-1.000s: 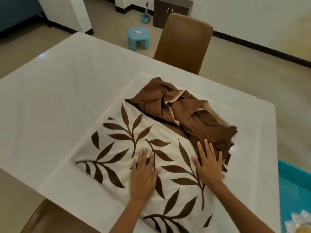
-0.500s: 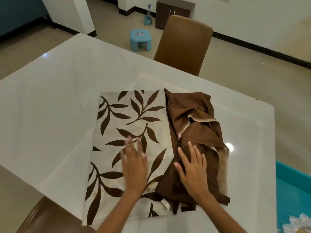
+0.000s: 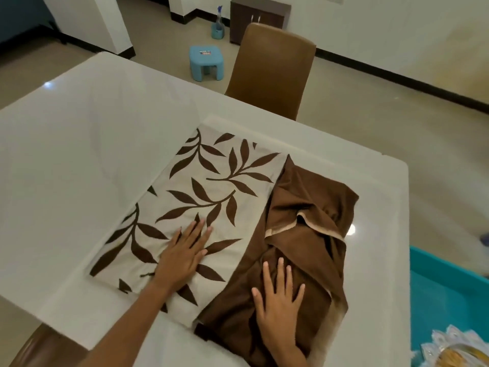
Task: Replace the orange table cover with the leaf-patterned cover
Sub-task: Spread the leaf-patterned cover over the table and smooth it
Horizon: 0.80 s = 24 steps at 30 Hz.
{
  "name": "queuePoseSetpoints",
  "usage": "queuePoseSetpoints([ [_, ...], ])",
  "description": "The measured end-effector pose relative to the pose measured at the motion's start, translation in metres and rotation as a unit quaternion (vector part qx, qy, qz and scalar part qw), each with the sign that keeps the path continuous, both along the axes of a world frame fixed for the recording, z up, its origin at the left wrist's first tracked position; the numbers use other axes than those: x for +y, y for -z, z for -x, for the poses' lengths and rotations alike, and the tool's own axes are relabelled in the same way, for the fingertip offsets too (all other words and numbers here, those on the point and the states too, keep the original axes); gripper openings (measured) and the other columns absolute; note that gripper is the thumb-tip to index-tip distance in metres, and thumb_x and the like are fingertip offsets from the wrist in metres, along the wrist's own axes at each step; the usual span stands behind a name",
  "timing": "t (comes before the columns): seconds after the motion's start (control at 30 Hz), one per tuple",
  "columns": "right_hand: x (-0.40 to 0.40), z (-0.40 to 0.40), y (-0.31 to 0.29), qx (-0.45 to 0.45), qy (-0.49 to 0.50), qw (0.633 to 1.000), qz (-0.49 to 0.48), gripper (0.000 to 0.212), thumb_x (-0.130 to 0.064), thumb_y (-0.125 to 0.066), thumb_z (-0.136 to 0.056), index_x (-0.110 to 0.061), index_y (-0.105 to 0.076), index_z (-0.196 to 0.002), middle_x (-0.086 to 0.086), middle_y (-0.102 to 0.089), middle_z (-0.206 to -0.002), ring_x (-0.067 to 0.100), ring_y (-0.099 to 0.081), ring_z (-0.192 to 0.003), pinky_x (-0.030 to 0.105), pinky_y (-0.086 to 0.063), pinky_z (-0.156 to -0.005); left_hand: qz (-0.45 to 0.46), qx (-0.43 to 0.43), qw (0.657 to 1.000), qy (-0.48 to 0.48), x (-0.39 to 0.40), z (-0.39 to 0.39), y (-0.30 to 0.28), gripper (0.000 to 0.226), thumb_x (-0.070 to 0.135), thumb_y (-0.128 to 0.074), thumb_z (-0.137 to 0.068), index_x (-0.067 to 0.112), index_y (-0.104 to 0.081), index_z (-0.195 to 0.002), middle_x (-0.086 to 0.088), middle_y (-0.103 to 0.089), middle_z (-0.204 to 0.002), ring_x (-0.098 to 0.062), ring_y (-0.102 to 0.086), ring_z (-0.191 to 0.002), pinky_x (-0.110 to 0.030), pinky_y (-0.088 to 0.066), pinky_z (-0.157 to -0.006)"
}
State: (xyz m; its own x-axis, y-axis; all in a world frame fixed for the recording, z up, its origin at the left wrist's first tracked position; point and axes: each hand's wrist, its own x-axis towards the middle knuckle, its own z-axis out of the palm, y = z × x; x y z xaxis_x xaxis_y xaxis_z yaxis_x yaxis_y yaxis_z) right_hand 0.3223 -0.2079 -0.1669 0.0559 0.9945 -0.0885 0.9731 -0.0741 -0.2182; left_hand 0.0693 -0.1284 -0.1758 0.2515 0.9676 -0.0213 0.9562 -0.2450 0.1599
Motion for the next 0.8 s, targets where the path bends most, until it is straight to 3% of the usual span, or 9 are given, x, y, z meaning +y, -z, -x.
queuePoseSetpoints([
  [0.1,0.002,-0.005,-0.013,-0.004,-0.049,0.998,-0.044,0.057,-0.057,-0.019,-0.096,-0.03,-0.028,-0.145,0.007,-0.023,-0.154,0.026,-0.022,-0.14,0.049,-0.004,-0.111,-0.002,0.013,1.0,0.007,0.01,0.006,-0.007,0.054,0.043,-0.013,-0.101,0.023,-0.014,-0.152,-0.002,-0.009,-0.16,-0.021,-0.017,-0.145,-0.037,-0.006,-0.117],
  [0.17,0.022,-0.021,-0.028,-0.005,-0.06,0.993,-0.1,0.056,-0.055,-0.025,-0.095,-0.028,-0.031,-0.144,0.007,-0.021,-0.155,0.025,-0.018,-0.143,0.049,-0.003,-0.114,-0.006,-0.016,0.999,-0.045,0.003,-0.013,-0.018,0.057,0.046,-0.009,-0.102,0.02,-0.017,-0.152,-0.005,-0.012,-0.159,-0.024,-0.017,-0.145,-0.038,-0.006,-0.117],
  [0.3,0.097,-0.057,-0.044,-0.023,0.025,0.992,-0.125,0.067,-0.057,-0.03,-0.092,-0.018,-0.029,-0.146,0.013,-0.019,-0.155,0.031,-0.016,-0.143,0.054,-0.005,-0.113,-0.025,-0.1,0.986,-0.128,-0.027,-0.082,-0.032,0.061,0.051,-0.011,-0.1,0.019,-0.017,-0.152,-0.006,-0.01,-0.159,-0.02,-0.006,-0.147,-0.037,-0.001,-0.117],
  [0.4,0.143,-0.077,-0.044,-0.055,0.022,0.996,-0.067,0.079,-0.065,-0.036,-0.088,-0.013,-0.025,-0.147,0.018,-0.032,-0.149,0.038,-0.03,-0.137,0.057,-0.006,-0.11,-0.018,-0.112,0.982,-0.148,-0.044,-0.127,-0.036,0.063,0.056,-0.013,-0.099,0.02,-0.025,-0.149,-0.007,-0.018,-0.157,-0.022,-0.014,-0.146,-0.038,-0.009,-0.119],
  [0.47,0.156,-0.083,-0.041,-0.06,0.007,0.997,-0.043,0.082,-0.06,-0.055,-0.083,-0.01,-0.031,-0.145,0.016,-0.055,-0.131,0.035,-0.053,-0.119,0.055,-0.008,-0.11,-0.012,-0.119,0.974,-0.192,-0.048,-0.147,-0.039,0.064,0.056,-0.013,-0.099,0.018,-0.033,-0.146,-0.009,-0.026,-0.153,-0.025,-0.026,-0.141,-0.043,-0.021,-0.113],
  [0.57,0.161,-0.081,-0.043,-0.076,-0.029,0.994,-0.065,0.059,-0.03,-0.074,-0.078,-0.006,-0.054,-0.128,0.013,-0.069,-0.094,0.029,-0.065,-0.085,0.052,-0.03,-0.106,-0.003,-0.137,0.961,-0.242,-0.048,-0.172,-0.047,0.066,0.056,-0.013,-0.099,0.014,-0.04,-0.142,-0.012,-0.031,-0.15,-0.027,-0.029,-0.138,-0.043,-0.024,-0.11],
  [0.63,0.159,-0.076,-0.049,-0.067,-0.064,0.99,-0.106,0.035,-0.01,-0.076,-0.073,-0.009,-0.068,-0.108,0.011,-0.069,-0.09,0.028,-0.064,-0.081,0.049,-0.037,-0.1,-0.009,-0.144,0.961,-0.237,-0.046,-0.183,-0.05,0.066,0.057,-0.014,-0.099,0.013,-0.037,-0.144,-0.012,-0.031,-0.151,-0.026,-0.027,-0.139,-0.039,-0.017,-0.114],
  [0.7,0.156,-0.07,-0.056,-0.025,-0.083,0.987,-0.136,0.027,-0.002,-0.076,-0.069,-0.011,-0.07,-0.093,0.01,-0.068,-0.09,0.028,-0.064,-0.079,0.048,-0.045,-0.093,-0.012,-0.172,0.954,-0.246,-0.041,-0.19,-0.051,0.068,0.058,-0.015,-0.099,0.012,-0.03,-0.147,-0.011,-0.026,-0.154,-0.025,-0.024,-0.141,-0.038,-0.015,-0.115],
  [0.8,0.154,-0.058,-0.084,0.081,-0.06,0.991,-0.09,0.026,-0.008,-0.06,-0.088,-0.012,-0.058,-0.114,0.009,-0.066,-0.103,0.022,-0.063,-0.079,0.035,-0.053,-0.082,-0.02,-0.259,0.924,-0.279,-0.032,-0.199,-0.055,0.074,0.064,-0.008,-0.095,0.014,-0.01,-0.15,-0.005,-0.009,-0.158,-0.017,-0.008,-0.146,-0.04,-0.013,-0.117],
])
